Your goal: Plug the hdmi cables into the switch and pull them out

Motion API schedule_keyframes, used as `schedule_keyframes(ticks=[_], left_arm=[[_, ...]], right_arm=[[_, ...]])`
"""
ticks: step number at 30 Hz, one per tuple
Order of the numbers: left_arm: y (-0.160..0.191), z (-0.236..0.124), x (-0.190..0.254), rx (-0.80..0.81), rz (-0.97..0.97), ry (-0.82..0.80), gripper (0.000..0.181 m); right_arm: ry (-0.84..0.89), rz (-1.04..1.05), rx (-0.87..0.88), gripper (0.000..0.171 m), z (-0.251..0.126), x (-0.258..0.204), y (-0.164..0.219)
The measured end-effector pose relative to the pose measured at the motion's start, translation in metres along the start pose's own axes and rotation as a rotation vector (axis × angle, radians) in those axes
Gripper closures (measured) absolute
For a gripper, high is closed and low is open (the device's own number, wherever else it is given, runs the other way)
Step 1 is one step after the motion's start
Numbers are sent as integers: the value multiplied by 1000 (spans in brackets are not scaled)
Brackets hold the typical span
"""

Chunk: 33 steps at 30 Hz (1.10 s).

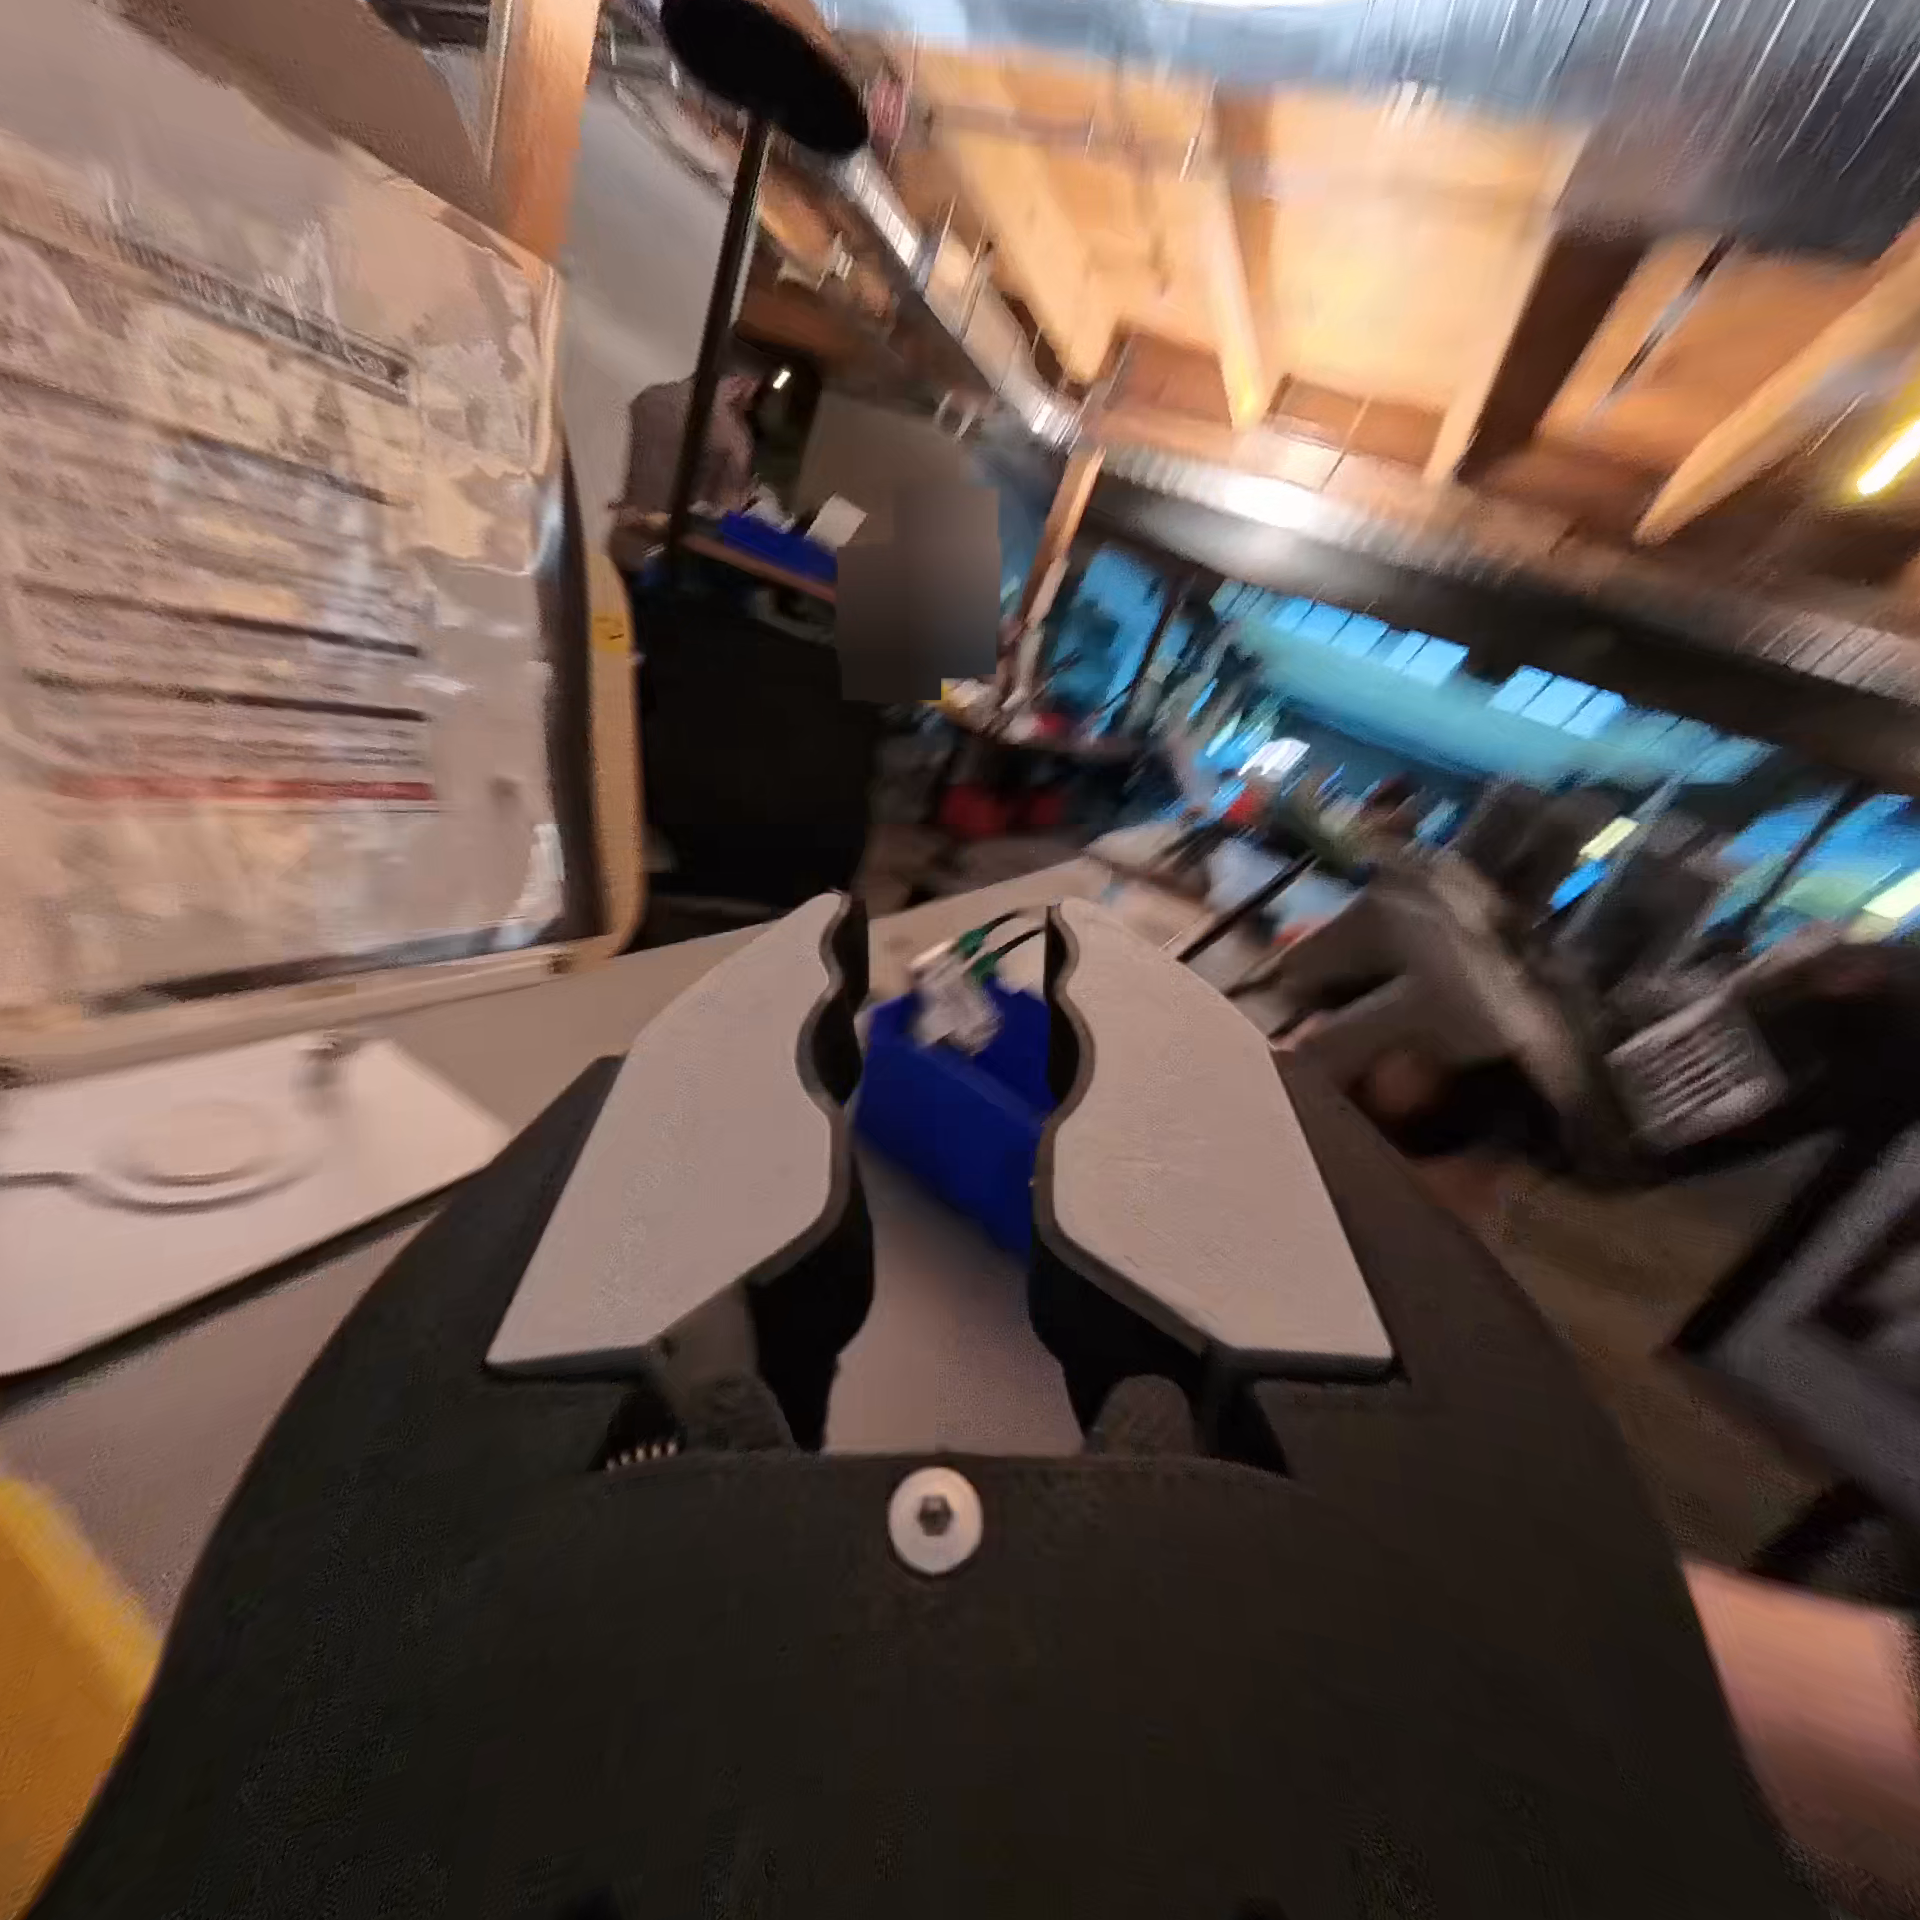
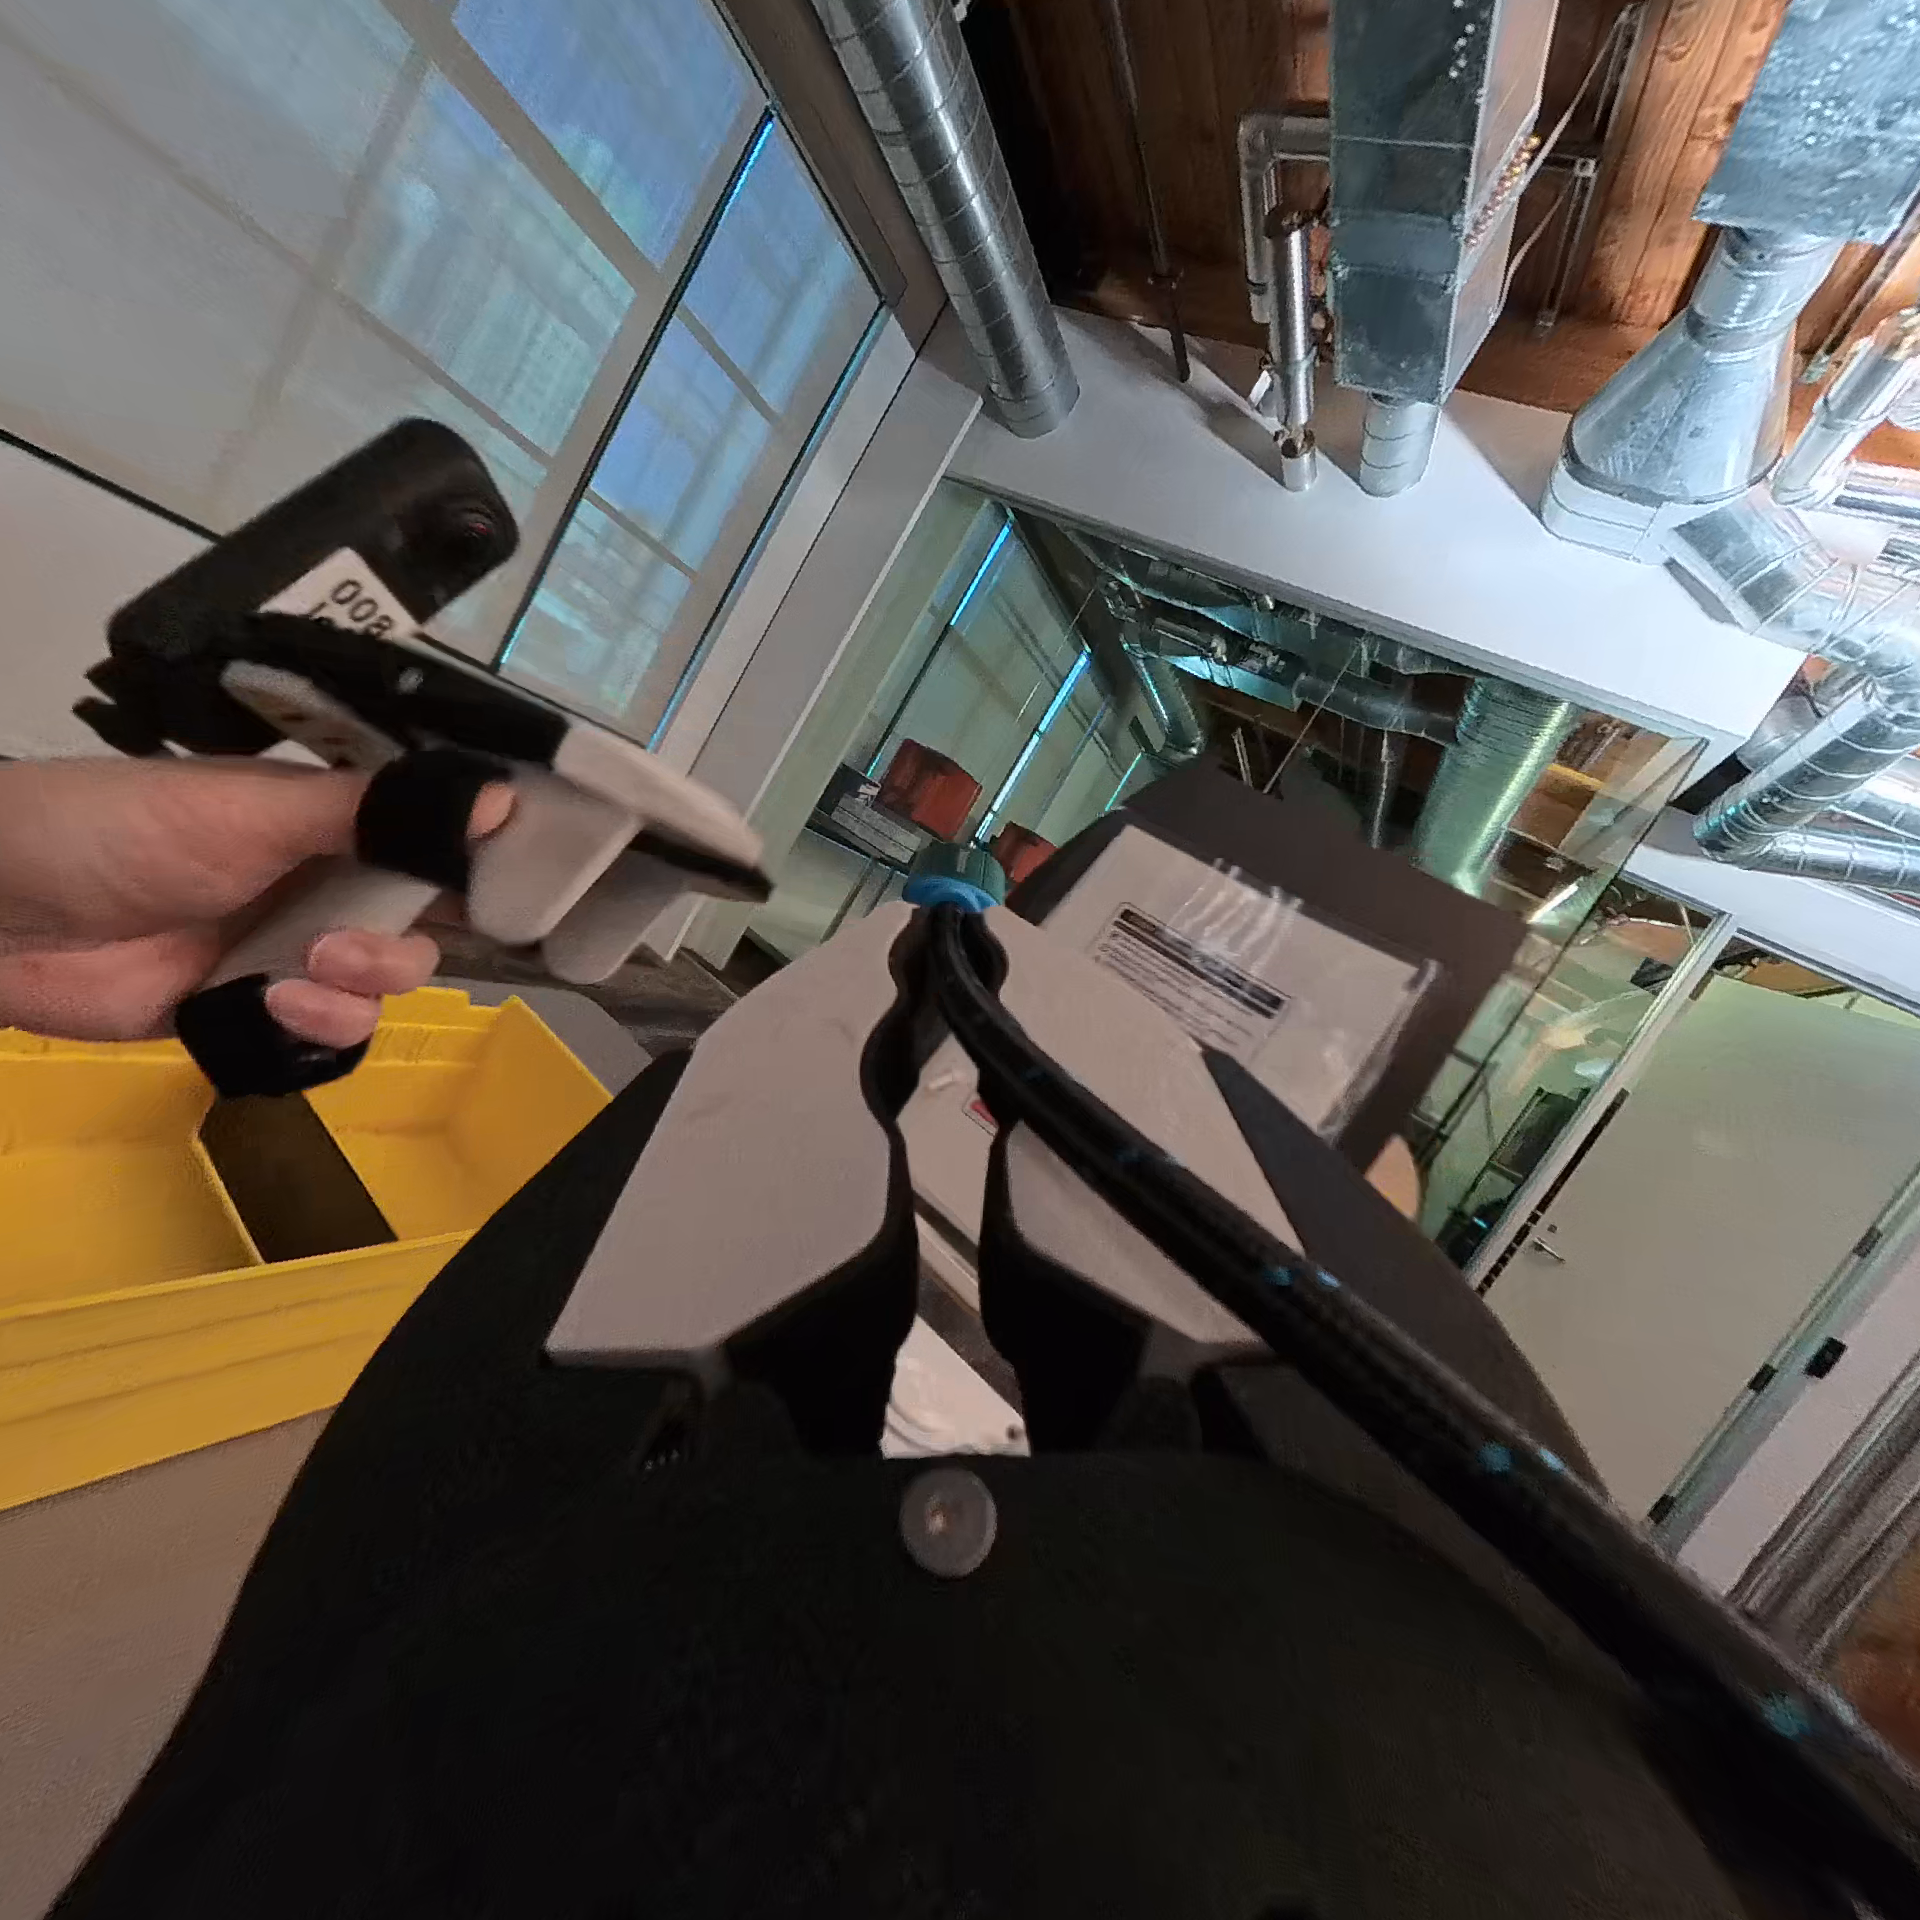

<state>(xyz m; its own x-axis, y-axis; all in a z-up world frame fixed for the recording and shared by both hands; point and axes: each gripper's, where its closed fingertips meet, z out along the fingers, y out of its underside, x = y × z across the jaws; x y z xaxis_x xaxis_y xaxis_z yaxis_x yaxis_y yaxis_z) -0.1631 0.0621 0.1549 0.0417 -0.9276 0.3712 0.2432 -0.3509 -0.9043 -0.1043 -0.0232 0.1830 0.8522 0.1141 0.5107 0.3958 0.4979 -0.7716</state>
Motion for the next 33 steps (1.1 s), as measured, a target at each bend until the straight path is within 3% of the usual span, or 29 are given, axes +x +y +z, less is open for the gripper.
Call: schedule_keyframes(ticks=[1, 5, 6, 14, 17, 20, 25, 29, 33], left_arm=[[8, 1, -1, -68, 114, -46, 147], [54, 16, -16, -313, 456, -181, 103], [64, 21, -24, -348, 514, -212, 100], [195, 41, -59, -902, 542, -31, 109], [232, 45, -95, -1223, 666, -33, 105], [252, 41, -141, -1439, 730, -100, 103], [282, 35, -178, -1536, 516, -157, 96], [286, 30, -175, -1522, 395, -180, 112], [290, 13, -157, -1577, 363, -233, 115]], right_arm=[[6, 8, 4, 164, -8, 10, -7], [48, 12, 22, 163, -38, 42, -29], [66, 7, 25, 163, -45, 49, -33], [88, 18, 59, 163, -78, 77, -50], [90, 58, 96, 163, -83, 85, -53], [77, 95, 130, 164, -87, 90, -55], [83, 112, 144, 164, -95, 101, -53], [103, 158, 198, 165, -109, 115, -57], [111, 218, 258, 165, -122, 126, -62]])
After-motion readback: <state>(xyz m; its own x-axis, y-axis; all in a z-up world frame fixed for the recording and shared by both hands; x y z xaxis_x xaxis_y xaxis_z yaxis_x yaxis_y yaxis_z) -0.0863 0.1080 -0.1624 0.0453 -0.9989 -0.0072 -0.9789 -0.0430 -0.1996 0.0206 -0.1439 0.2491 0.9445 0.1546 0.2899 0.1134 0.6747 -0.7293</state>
